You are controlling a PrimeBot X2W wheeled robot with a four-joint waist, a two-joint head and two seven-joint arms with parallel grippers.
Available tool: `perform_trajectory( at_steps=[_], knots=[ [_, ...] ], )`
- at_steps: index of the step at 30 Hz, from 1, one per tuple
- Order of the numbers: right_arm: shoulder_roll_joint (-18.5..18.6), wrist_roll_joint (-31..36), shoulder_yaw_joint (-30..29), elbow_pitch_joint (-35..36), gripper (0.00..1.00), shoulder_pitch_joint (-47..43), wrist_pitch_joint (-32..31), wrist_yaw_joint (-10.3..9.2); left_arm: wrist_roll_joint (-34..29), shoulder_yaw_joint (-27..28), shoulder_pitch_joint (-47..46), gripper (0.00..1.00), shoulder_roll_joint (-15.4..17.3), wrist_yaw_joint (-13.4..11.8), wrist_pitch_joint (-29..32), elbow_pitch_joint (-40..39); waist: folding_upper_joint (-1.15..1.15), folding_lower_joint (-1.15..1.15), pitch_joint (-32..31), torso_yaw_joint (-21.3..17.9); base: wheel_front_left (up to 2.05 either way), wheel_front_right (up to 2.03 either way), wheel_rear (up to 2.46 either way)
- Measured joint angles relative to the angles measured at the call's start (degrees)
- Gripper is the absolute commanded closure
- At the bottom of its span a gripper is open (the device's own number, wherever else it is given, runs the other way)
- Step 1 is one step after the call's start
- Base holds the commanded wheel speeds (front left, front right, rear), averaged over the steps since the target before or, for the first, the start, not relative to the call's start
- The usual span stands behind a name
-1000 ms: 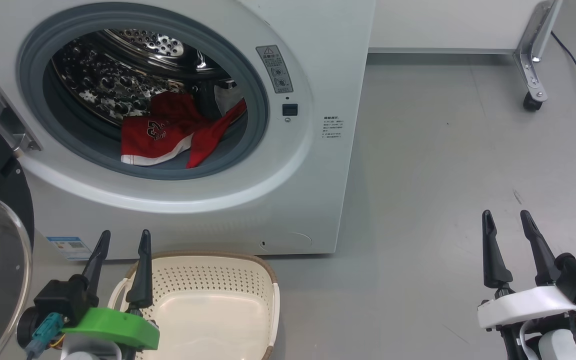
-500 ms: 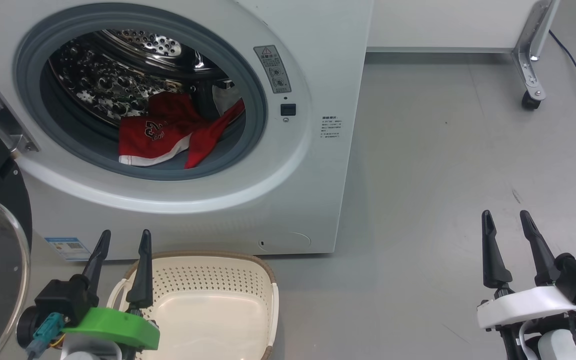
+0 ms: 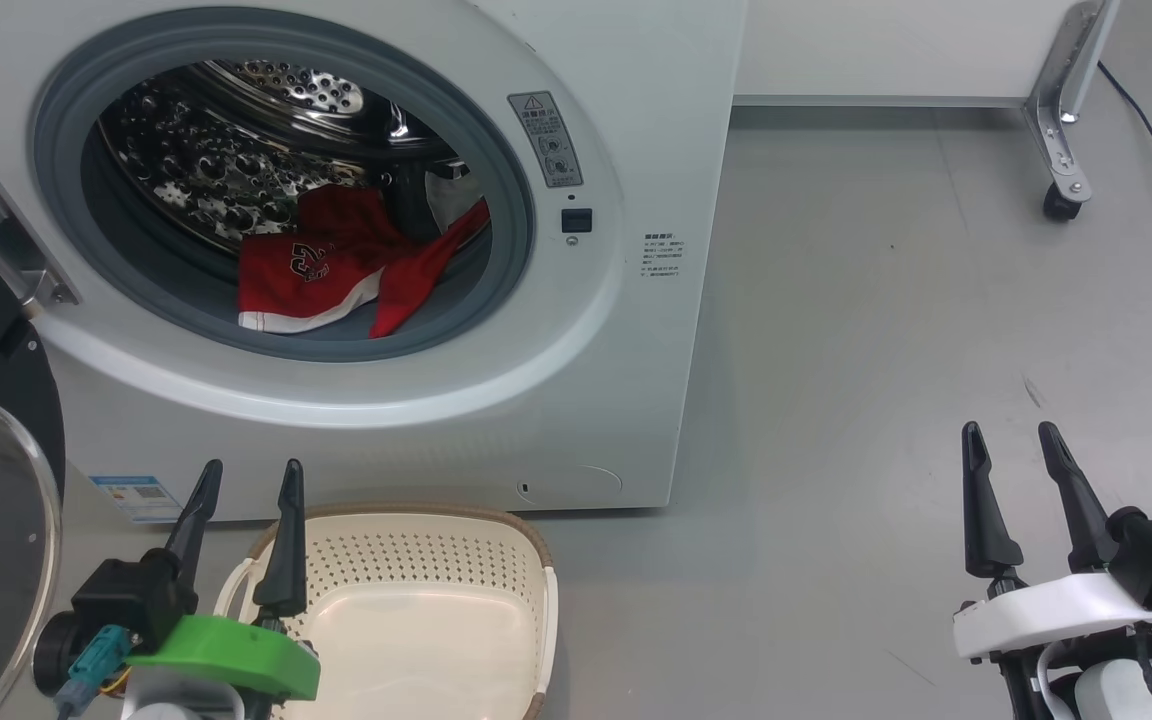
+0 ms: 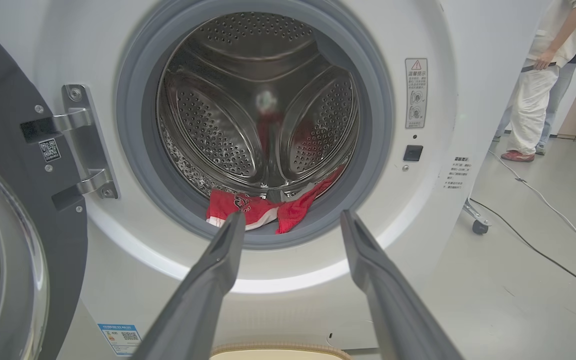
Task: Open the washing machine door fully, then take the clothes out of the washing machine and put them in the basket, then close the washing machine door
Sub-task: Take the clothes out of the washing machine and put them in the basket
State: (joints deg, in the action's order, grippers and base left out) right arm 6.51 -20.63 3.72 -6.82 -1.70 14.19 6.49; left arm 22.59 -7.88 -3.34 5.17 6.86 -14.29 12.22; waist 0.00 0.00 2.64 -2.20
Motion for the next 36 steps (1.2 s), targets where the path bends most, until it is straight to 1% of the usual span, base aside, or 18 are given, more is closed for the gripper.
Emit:
perform_trajectory(
  at_steps=[25,31,36],
  knots=[
    [-0.1,0.0,0.2,0.1,0.00,0.0,0.0,0.15,-0.5,0.2,0.0,0.00,0.0,0.0,0.0,-0.2,0.00,0.00,1.0,-0.1,0.00,0.00,0.00],
    [-0.3,0.0,1.1,0.6,0.00,0.0,0.0,0.16,-0.5,1.4,0.1,0.00,0.1,0.0,0.0,-1.3,0.00,0.00,2.3,-1.0,0.00,0.00,0.00],
    [-0.4,0.0,1.5,1.1,0.00,0.0,0.0,0.18,-0.5,1.9,0.0,0.00,1.1,-0.1,-0.1,-1.7,0.00,0.00,4.2,-2.1,0.00,0.00,0.00]
  ],
)
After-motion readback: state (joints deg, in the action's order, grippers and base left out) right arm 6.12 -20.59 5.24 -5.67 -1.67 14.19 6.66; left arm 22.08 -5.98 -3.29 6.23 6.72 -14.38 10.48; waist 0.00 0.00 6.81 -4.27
